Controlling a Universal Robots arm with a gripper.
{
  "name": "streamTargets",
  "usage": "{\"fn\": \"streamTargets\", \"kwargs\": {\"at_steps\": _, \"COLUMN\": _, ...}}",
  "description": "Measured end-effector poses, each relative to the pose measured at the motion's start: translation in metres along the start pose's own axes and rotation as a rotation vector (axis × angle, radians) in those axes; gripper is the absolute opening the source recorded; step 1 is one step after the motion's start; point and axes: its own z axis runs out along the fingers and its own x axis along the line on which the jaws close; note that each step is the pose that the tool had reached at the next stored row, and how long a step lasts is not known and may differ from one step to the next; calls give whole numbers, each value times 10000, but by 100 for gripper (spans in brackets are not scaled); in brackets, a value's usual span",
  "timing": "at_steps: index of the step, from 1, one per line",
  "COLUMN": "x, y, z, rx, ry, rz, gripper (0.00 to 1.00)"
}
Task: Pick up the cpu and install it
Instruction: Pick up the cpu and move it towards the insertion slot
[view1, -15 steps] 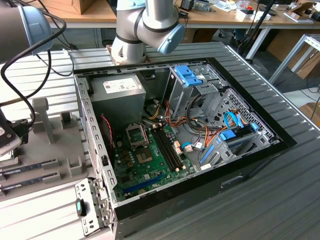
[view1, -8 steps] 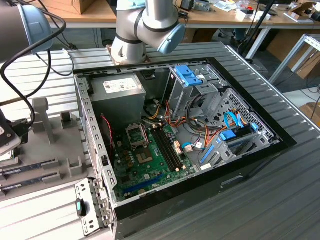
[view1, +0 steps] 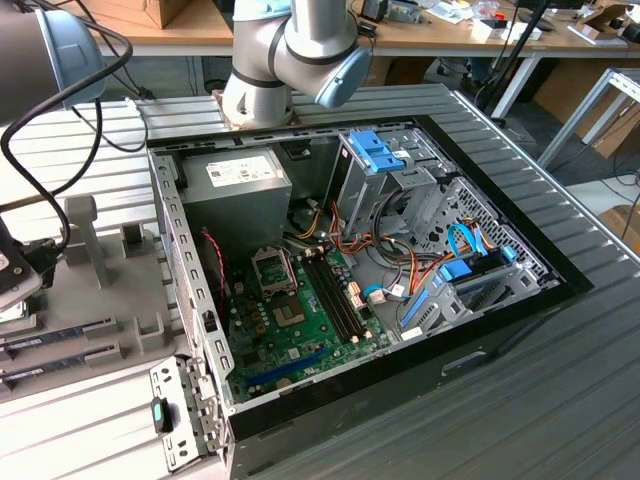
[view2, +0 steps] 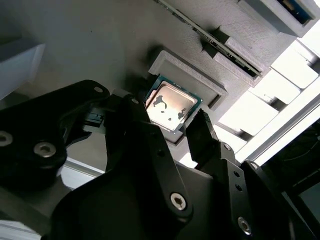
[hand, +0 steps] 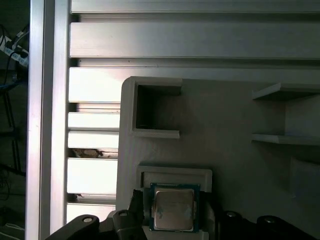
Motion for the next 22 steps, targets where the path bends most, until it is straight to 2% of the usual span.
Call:
{"fn": "streamTargets", "kwargs": {"at_steps": 2, "x": 0, "y": 0, "z": -1, "rx": 0, "ry": 0, "rz": 0, "gripper": 47}}
{"fn": "streamTargets", "kwargs": {"at_steps": 19, "x": 0, "y": 0, "z": -8, "rx": 0, "ry": 0, "rz": 0, "gripper": 47}}
{"fn": "streamTargets", "kwargs": {"at_steps": 22, "x": 1, "y": -1, "z": -28, "rx": 1, "ry": 2, "rz": 0, "gripper": 47}}
